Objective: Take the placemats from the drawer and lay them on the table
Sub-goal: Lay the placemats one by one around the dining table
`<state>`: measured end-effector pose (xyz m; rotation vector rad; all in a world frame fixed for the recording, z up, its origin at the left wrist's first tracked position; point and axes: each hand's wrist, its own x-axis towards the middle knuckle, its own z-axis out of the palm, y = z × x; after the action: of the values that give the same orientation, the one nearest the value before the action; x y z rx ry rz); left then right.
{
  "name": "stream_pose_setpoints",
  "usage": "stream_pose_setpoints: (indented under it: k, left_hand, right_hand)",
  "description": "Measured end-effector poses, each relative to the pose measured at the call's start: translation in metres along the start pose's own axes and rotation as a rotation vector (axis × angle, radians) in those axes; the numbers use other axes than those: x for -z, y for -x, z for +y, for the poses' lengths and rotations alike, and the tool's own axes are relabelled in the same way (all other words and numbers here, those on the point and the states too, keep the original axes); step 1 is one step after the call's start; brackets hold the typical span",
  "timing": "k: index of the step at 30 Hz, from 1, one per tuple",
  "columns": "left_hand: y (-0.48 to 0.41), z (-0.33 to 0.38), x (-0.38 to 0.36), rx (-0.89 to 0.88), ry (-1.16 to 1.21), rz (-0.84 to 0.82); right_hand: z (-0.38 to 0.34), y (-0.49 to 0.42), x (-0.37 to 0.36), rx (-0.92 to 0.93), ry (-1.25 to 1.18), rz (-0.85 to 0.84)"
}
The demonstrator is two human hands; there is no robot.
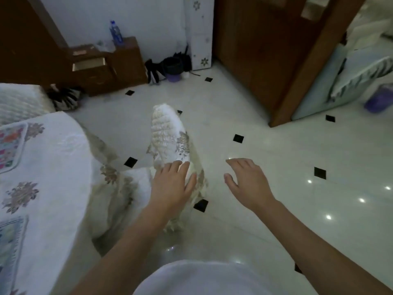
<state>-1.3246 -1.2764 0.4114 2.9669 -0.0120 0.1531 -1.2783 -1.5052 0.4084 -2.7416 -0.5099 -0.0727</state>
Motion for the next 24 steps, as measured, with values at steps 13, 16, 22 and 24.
stream_pose_setpoints:
  k: [13, 16, 22, 24]
  left_hand:
    - [-0.121, 0.125, -0.047, -0.249, -0.001, -0.078]
    - [-0.161, 0.128, -0.063, -0.253, 0.01, -0.081]
    - [-0.249, 0.109, -0.086, -0.286, 0.014, -0.089]
    - [-0.28, 0.102, -0.089, -0.285, 0.008, -0.087]
  right_hand:
    - [0.155, -0.009, 0.045, -0.287, 0.02, 0.054]
    - [0.171, -0.047, 0.043, -0.282, 0.04, 0.04]
    - [0.194, -0.139, 0.037, -0.31, 0.077, 0.046]
    - [0.2, -0.167, 0.033, -0.303, 0.094, 0.036]
